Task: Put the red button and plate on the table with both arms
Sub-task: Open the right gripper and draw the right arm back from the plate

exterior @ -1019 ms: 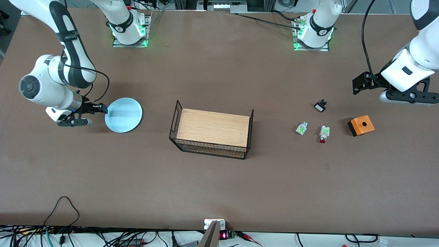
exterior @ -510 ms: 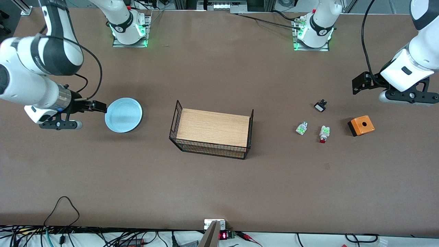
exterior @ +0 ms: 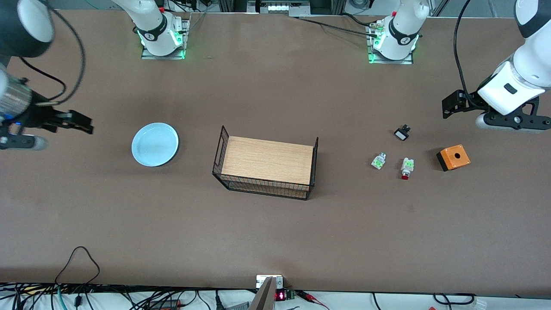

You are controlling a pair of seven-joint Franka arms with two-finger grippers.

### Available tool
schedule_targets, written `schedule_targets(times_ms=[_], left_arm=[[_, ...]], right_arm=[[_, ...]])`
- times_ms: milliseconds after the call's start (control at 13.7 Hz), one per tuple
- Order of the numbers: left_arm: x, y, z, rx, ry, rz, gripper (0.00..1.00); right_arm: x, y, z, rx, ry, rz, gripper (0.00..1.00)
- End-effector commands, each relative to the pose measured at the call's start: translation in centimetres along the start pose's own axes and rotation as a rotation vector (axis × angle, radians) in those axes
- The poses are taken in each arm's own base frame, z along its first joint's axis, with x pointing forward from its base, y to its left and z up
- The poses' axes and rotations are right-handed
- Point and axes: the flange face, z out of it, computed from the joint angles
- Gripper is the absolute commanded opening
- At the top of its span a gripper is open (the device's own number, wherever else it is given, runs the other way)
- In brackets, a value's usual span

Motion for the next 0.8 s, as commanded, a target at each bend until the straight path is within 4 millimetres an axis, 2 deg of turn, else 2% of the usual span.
schedule_targets(times_ms=[0, 146, 291, 583, 728], left_arm=[[-0.2, 0.1, -0.6, 0.004, -0.001, 0.004, 1.0], [-0.2, 0.1, -0.6, 0.004, -0.001, 0.007, 1.0], [-0.2, 0.1, -0.6, 0.006, 0.0, 0.009, 1.0], [-0.2, 0.1, -0.7, 0.006, 0.0, 0.012, 1.0], [-0.2, 0.2, -0.6, 0.004, -0.002, 0.013, 1.0]], right_arm=[[-0.5, 2.3, 0.1, -0.007, -0.034, 0.016, 1.0], [-0.6, 2.8, 1.6, -0.008, -0.054, 0.002, 1.0], [-1.1, 2.9, 2.1, -0.003, -0.019, -0.022, 1.0], [-2.8, 2.9, 0.1, 0.015, 0.016, -0.013, 1.0], [-2.9, 2.9, -0.2, 0.014, 0.014, -0.009, 1.0]])
